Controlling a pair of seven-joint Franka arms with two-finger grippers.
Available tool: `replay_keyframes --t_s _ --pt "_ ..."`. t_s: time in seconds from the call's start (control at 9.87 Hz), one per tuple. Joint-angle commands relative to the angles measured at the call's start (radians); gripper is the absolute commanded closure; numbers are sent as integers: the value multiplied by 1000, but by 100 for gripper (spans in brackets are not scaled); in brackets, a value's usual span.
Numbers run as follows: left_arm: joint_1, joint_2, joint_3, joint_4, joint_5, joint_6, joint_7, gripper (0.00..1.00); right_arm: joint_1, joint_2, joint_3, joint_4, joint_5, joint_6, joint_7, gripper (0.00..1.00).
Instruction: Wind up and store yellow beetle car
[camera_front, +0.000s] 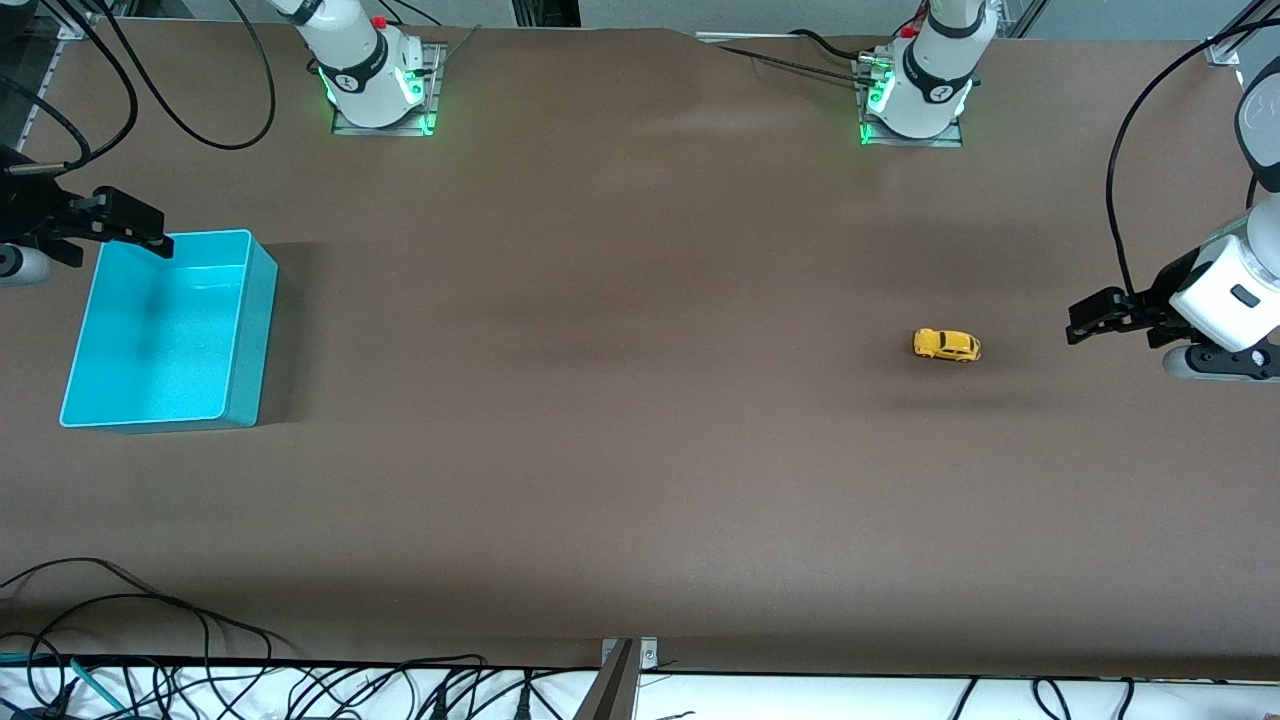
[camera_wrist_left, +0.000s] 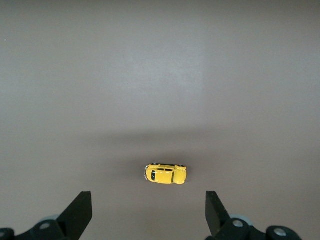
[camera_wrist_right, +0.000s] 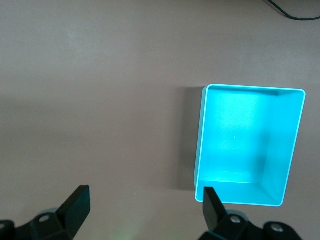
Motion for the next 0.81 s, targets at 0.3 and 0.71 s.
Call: replay_keyframes --t_s 0.3,0.71 --pt "2 12 -1 26 11 -23 31 0 -3 -4 -1 -5 2 0 -10 0" --pt "-1 14 -1 26 10 -23 25 0 -1 0 1 -8 19 -2 -11 0"
